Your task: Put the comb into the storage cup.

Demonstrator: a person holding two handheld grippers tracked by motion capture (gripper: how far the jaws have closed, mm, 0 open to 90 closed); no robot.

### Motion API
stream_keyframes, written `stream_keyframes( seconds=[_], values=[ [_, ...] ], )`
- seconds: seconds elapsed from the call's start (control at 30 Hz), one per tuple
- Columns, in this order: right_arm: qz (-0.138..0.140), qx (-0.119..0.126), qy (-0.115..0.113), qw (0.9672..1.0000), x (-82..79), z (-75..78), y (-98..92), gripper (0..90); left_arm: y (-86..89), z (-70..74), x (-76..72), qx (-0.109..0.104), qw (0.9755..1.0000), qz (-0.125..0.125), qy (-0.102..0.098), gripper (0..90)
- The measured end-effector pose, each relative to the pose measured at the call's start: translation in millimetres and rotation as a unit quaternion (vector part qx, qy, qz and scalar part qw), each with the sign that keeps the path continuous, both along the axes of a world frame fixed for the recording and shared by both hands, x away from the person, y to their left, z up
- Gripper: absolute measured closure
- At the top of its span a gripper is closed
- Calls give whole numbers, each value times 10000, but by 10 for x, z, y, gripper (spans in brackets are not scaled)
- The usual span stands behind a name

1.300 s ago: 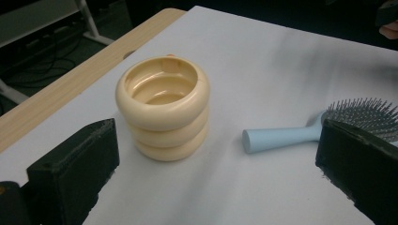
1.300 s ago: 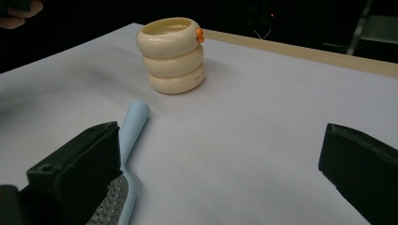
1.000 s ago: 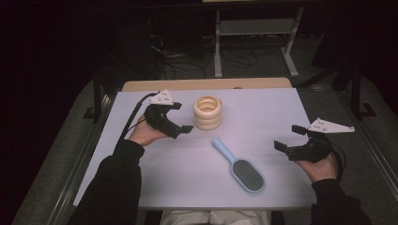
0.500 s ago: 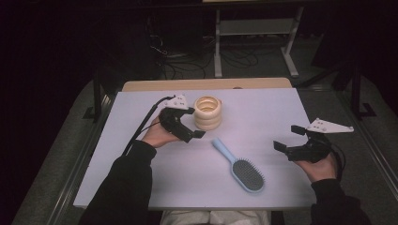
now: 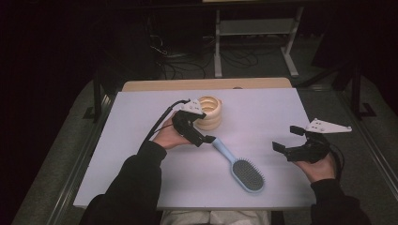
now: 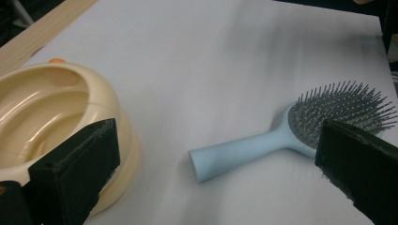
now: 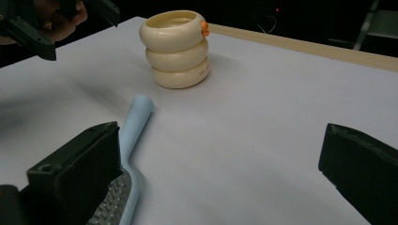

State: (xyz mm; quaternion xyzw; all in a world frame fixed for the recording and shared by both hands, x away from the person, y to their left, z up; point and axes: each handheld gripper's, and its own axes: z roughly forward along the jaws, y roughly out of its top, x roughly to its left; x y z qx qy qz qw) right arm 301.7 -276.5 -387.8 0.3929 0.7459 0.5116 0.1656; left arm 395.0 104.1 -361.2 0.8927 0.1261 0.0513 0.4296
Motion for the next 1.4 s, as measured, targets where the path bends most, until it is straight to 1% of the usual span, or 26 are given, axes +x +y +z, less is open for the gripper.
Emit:
stream_keyframes(
  seconds=[0.07,0.1,0.17,0.23,0.27,0.47,0.63,0.67,0.73,0.77,0.87,0.93,0.97,1.0,1.03,1.07,1.13,1.17,1.27,1.3,1.33,1.37,1.4],
  values=[
    [2,-1,1,10000,0,0,0,0,-66,-38,-1,60,9999,-81,7,1],
    [3,-2,1,10000,0,0,0,0,-66,-38,-1,60,9999,-81,7,1],
    [7,-4,10,10000,0,0,1,0,-120,-73,-5,122,9998,-144,41,1],
    [8,-3,11,10000,0,0,1,0,-132,-80,-5,154,9997,-179,29,3],
    [9,-3,-2,10000,0,1,0,0,-161,-97,-11,157,9996,-220,37,32],
    [27,4,6,10000,0,1,2,0,-231,-131,-16,246,9993,-293,35,35],
    [37,-10,5,10000,2,0,5,0,-292,-169,-8,311,9989,-359,49,52],
    [37,-7,2,10000,2,1,4,0,-318,-183,-2,364,9986,-382,73,58],
    [38,-9,2,10000,3,1,4,0,-329,-188,-1,385,9984,-404,54,69],
    [40,-11,2,10000,3,1,4,0,-346,-195,-6,381,9981,-477,-4,156],
    [44,-12,2,10000,2,1,5,0,-372,-206,-3,401,9980,-482,6,160],
    [46,-10,0,10000,1,2,6,0,-395,-220,1,447,9978,-492,-1,182],
    [46,-10,0,10000,1,2,6,0,-404,-225,3,474,9977,-491,-42,182],
    [46,-10,1,10000,0,2,6,0,-412,-231,3,468,9977,-483,-79,195],
    [49,-22,2,10000,0,2,9,0,-417,-235,7,453,9978,-475,-86,240],
    [49,-22,2,10000,0,2,9,0,-421,-241,13,414,9979,-482,-80,240],
    [63,-33,4,10000,2,0,13,0,-428,-258,26,374,9980,-505,-10,292],
    [63,-34,4,10000,2,1,13,0,-441,-280,38,419,9979,-492,-33,303],
    [67,-36,7,10000,2,0,13,0,-456,-308,44,421,9981,-451,-26,323],
    [69,-31,4,10000,2,1,13,0,-476,-334,47,486,9981,-382,-79,384],
    [69,-31,4,10000,2,1,13,0,-476,-334,47,486,9981,-382,-79,419],
    [75,-21,4,10000,2,1,13,0,-501,-357,45,572,9977,-328,-135,464],
    [75,-21,4,10000,2,1,13,0,-501,-357,45,572,9977,-328,-135,494]
  ],
)
